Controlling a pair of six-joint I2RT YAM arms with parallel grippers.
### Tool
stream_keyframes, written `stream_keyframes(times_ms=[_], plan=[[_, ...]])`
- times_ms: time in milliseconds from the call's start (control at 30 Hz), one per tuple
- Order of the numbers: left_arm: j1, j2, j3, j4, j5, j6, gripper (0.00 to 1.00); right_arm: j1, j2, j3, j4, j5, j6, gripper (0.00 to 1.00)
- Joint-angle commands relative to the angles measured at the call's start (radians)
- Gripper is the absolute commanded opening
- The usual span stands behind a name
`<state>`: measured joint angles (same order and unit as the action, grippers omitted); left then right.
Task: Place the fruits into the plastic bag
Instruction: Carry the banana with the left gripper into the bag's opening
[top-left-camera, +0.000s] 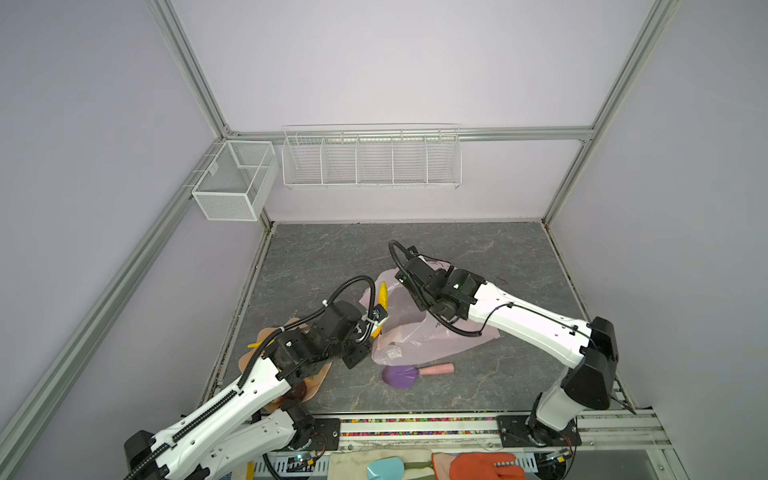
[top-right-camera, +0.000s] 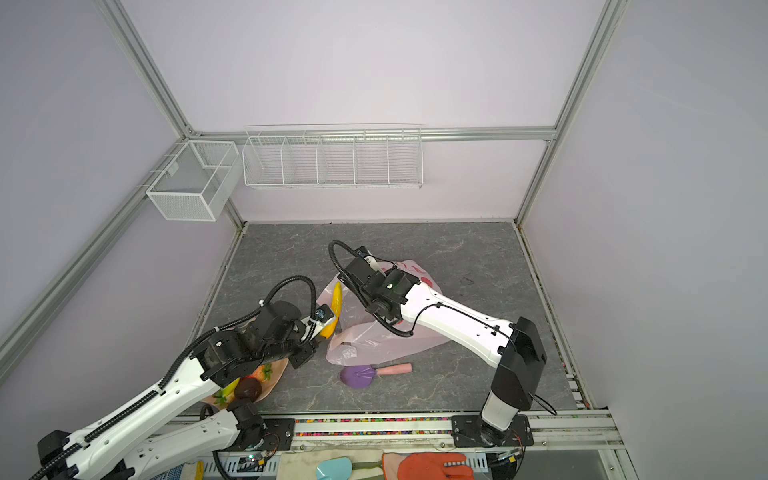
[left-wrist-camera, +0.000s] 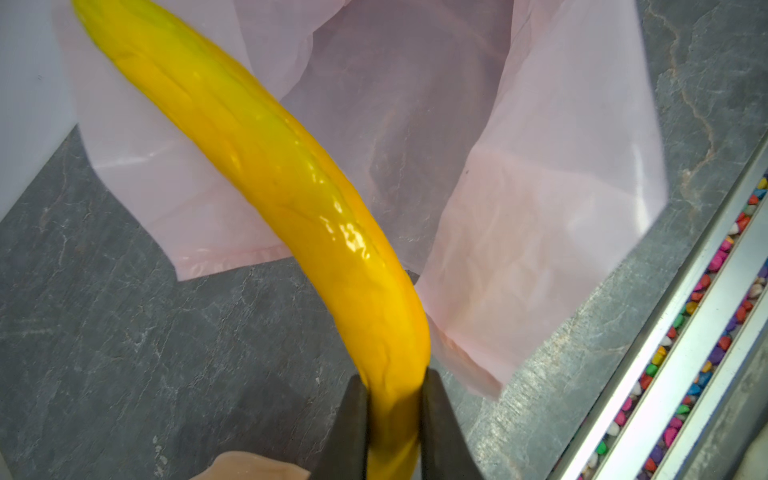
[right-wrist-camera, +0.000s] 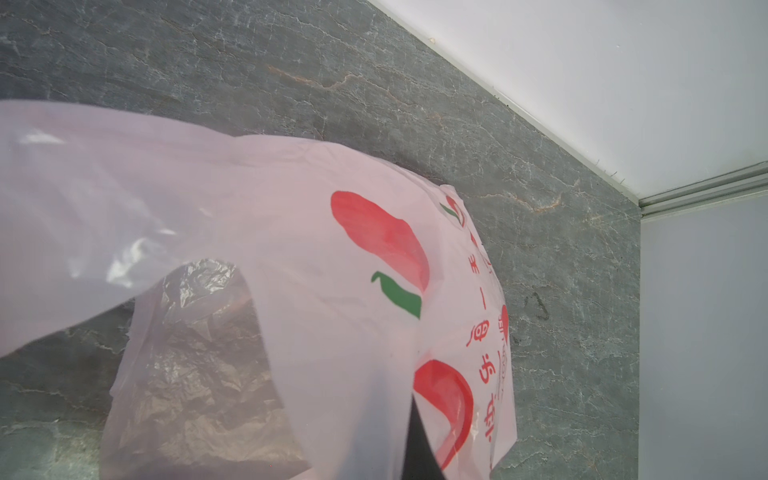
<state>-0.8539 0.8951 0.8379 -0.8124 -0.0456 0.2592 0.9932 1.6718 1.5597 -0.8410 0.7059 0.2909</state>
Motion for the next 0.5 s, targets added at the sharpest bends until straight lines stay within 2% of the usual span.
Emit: stream_keyframes(times_ms=[0, 233, 467], plan=[[-0.006, 0.039, 0.001, 0.011, 0.024, 0.034, 0.00, -0.004, -0.037, 0.008, -0.011, -0.016, -0.002, 0.06], [-0.006, 0.138, 0.042, 0.002, 0.034, 0.048, 0.00, -0.004, -0.043, 0.007, -0.010, -0.029, 0.014, 0.06], [-0.006, 0.209, 0.071, 0.057, 0.108, 0.064, 0.00, -0.005, -0.047, 0.007, -0.009, -0.046, 0.024, 0.06]])
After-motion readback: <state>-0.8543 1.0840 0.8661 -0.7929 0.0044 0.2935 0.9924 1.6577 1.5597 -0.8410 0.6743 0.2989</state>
